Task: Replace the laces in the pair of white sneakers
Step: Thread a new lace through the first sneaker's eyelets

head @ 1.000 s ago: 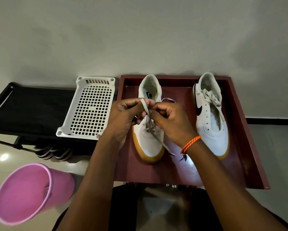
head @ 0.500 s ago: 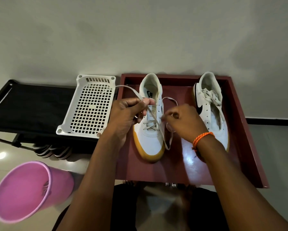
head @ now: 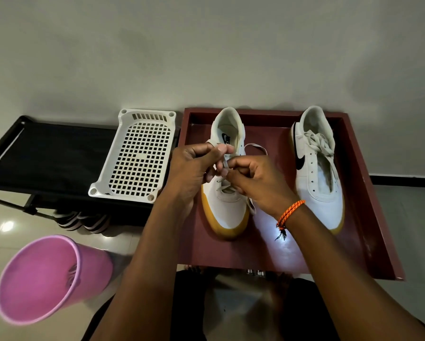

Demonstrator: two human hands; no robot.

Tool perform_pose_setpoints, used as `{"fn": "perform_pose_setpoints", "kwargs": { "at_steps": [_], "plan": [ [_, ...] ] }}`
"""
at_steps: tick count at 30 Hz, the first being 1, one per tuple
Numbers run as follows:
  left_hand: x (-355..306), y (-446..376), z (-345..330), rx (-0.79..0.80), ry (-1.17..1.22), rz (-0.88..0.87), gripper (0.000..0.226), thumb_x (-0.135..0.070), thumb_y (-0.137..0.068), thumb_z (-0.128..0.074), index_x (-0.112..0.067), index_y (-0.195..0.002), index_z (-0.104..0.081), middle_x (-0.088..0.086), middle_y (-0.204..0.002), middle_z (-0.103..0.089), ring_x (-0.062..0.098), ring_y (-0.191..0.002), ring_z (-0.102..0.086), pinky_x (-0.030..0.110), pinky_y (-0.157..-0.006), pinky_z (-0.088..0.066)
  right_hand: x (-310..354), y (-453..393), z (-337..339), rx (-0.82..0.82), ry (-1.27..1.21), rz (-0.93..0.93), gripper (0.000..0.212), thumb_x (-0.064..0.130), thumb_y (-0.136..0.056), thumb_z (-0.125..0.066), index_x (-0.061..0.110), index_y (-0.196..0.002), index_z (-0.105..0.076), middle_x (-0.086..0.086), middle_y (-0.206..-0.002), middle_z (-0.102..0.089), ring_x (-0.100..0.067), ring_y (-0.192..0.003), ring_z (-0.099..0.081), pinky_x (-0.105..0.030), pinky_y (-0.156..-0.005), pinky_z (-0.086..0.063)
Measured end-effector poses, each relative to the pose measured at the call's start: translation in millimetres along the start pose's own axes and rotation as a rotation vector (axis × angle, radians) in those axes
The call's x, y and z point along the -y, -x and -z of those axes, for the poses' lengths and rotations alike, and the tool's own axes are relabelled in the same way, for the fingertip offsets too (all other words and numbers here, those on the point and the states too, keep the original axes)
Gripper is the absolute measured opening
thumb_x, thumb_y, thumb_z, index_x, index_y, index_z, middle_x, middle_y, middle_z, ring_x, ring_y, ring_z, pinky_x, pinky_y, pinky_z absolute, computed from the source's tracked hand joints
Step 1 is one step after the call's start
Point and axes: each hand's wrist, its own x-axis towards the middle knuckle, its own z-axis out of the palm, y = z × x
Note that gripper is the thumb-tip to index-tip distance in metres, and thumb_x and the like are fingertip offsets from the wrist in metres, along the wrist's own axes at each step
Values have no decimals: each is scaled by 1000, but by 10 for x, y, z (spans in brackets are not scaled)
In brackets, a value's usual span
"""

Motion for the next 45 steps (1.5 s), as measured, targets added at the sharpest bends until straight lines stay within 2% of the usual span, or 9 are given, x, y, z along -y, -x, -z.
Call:
{"fn": "perform_pose_setpoints", "kwargs": {
  "at_steps": [8, 11, 14, 18, 24, 32, 37, 40, 45],
  "plan": [
    [43, -31, 76, -123, -2, 2, 20, -22, -102, -71, -7, -100, -84, 5, -69, -62, 13, -53, -40, 14, -50, -37, -20, 33, 201, 324, 454, -406, 21, 7, -85, -75, 4, -64, -77, -1, -40, -47, -12, -35, -36, -26, -50, -35],
    [56, -30, 53, -78, -44, 7, 20, -19, -101, -71, -4, -98, -84, 4, -67, -64, 12, -52, -42, 14, -52, -38, -41, -4, 201, -66, 641, -305, 32, 25, -89, -65, 13, -61, -76, 1, -44, -52, -12, -43, -48, -35, -54, -45],
    [71, -31, -1, -42, -77, 19, 21, -12, -102, -69, 5, -100, -81, -2, -65, -69, 6, -50, -50, 15, -50, -39, -73, -64, 115, -495, 581, 33, 24, 32, -91, -59, 21, -86, -79, 8, -71, -69, -9, -66, -65, -38, -64, -56],
    [95, -27, -37, 43, -144, 23, 22, -12, -102, -70, 4, -92, -82, 16, -70, -71, 18, -58, -56, 20, -52, -43, -105, -141, -86, -387, 278, 147, 25, 35, -98, -67, 22, -115, -78, 8, -105, -70, -14, -95, -70, -39, -82, -59],
    [77, -10, -95, 57, -201, 45, 25, -4, -102, -67, 12, -87, -77, 29, -73, -70, 10, -46, -54, 16, -48, -41, -136, -189, -154, -474, 323, 212, 13, 23, -99, -70, 15, -97, -80, 7, -92, -74, -15, -89, -70, -41, -80, -57],
    [173, -69, 93, -400, -699, 161, 25, -24, -96, -67, -34, -76, -78, -12, -78, -76, 12, -62, -66, 27, -60, -47, -118, -186, -123, -671, 709, 226, 15, 17, -103, -60, 13, -101, -73, -2, -96, -67, -18, -86, -61, -27, -72, -42],
    [198, -73, 82, -351, -750, 185, 29, -21, -94, -62, -37, -73, -75, -12, -81, -75, 18, -75, -71, 34, -70, -57, -135, -185, -83, -580, 755, 260, 20, 13, -104, -56, 11, -110, -74, -7, -94, -73, -27, -86, -67, -36, -71, -53],
    [228, -74, 75, -307, -734, 195, 23, -25, -95, -65, -35, -78, -78, -12, -86, -77, 17, -81, -73, 39, -77, -62, -140, -174, -134, -493, 902, 213, 26, 9, -102, -62, 13, -127, -69, -12, -93, -71, -30, -84, -64, -33, -63, -44],
    [242, -71, 66, -285, -719, 164, 20, -27, -95, -67, -32, -83, -82, -13, -85, -77, 14, -82, -73, 43, -78, -63, -109, -144, -214, -543, 1138, 218, 9, 13, -97, -65, 15, -102, -73, -5, -106, -67, -28, -98, -58, -37, -70, -47]
  ]
}}
